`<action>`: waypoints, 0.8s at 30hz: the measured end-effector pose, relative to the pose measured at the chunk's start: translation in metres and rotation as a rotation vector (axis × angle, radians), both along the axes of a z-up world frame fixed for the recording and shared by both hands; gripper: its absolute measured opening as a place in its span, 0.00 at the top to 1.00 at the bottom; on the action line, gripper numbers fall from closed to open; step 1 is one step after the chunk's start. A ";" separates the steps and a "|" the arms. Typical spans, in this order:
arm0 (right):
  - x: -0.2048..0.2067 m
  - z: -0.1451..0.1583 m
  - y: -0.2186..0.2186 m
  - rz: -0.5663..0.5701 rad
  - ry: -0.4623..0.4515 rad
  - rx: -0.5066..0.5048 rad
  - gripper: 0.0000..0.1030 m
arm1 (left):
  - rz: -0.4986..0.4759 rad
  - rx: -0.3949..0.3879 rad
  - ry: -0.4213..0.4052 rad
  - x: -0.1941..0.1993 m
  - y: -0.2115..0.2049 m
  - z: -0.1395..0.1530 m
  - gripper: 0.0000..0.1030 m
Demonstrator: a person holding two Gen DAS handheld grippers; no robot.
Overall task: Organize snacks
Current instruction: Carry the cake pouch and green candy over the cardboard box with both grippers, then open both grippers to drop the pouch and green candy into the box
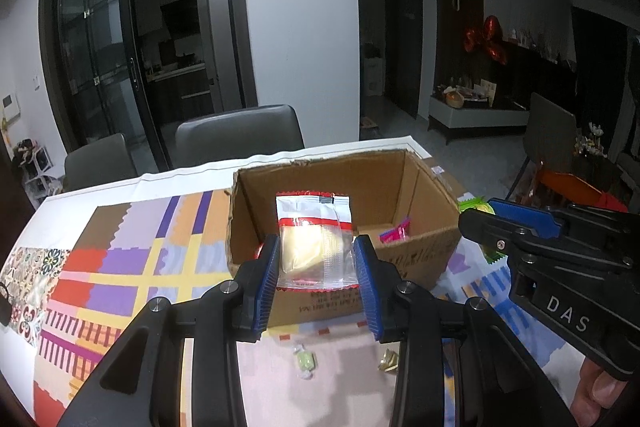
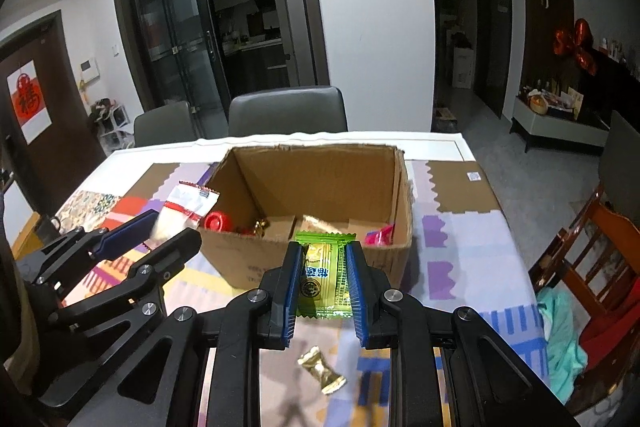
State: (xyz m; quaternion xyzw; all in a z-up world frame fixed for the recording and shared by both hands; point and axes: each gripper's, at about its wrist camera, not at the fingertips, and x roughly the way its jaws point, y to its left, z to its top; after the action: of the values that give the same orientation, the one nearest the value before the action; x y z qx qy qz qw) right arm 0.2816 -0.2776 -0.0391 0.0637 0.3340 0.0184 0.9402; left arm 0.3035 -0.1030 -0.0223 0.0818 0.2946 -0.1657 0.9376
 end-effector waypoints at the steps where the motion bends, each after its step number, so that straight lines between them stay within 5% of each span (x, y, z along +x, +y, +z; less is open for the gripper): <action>1: 0.001 0.001 -0.001 -0.001 -0.003 -0.002 0.77 | 0.000 -0.002 -0.001 0.003 -0.001 0.001 0.64; 24: 0.060 0.005 -0.016 -0.021 -0.017 -0.011 0.77 | -0.001 -0.003 0.009 0.065 -0.024 -0.003 0.64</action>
State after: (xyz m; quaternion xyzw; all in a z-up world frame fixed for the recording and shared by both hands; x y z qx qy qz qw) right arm 0.3415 -0.2937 -0.0338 0.0616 0.3254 0.0074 0.9435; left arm 0.3681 -0.1265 -0.0254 0.0798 0.2984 -0.1672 0.9363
